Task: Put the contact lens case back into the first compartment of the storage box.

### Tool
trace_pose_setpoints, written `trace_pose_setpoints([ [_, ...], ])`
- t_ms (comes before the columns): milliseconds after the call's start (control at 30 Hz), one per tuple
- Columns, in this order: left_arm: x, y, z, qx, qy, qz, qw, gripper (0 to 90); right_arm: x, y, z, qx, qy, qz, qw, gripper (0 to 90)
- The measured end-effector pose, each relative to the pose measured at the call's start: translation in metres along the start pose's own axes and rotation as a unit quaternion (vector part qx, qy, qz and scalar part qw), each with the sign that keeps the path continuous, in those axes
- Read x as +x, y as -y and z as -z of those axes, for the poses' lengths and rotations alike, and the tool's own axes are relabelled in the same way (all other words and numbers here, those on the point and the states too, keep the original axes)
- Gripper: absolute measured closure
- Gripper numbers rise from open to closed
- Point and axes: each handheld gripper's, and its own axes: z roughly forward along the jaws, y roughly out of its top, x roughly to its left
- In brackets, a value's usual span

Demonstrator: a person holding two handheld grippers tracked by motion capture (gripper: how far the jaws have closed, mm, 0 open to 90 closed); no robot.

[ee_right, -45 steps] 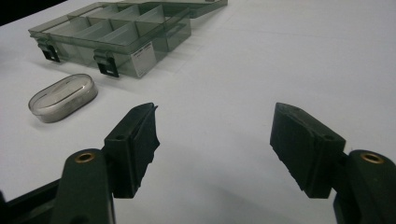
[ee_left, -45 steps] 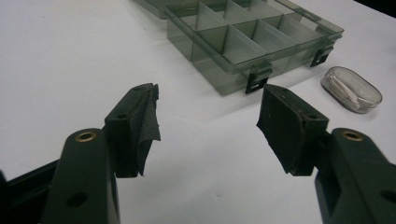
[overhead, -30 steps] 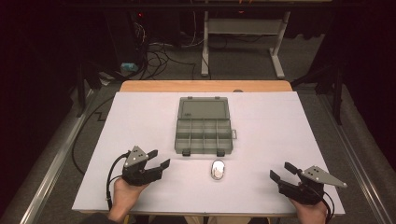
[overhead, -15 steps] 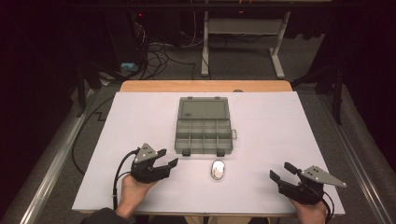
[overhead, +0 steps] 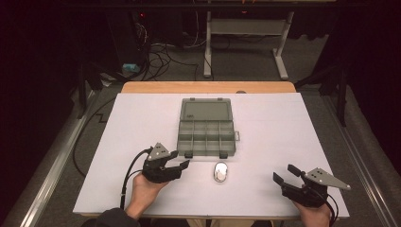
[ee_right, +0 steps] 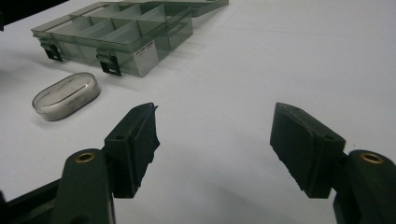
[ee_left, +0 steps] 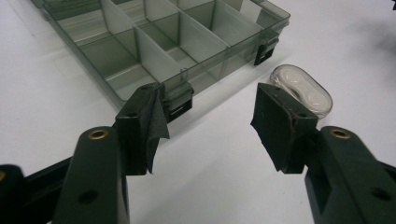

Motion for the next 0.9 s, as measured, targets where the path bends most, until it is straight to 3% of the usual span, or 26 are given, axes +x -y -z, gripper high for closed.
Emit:
trace_pose_setpoints([
  [400, -0.019, -0.014, -0.018, 0.039, 0.016, -0.016, 0.999, 42.4, 0.0, 0.0, 0.0, 0.002, 0.001, -0.002, 1.0, 32.1],
  [733, -0.037, -0.026, -0.038, 0.072, 0.031, -0.037, 0.9962, 41.4, 0.0, 0.0, 0.0, 0.002, 0.001, -0.001, 1.0, 32.1],
  [900, -0.044, -0.03, -0.047, 0.088, 0.041, -0.037, 0.9946, 40.3, 0.0, 0.0, 0.0, 0.002, 0.001, -0.003, 1.0, 32.1],
])
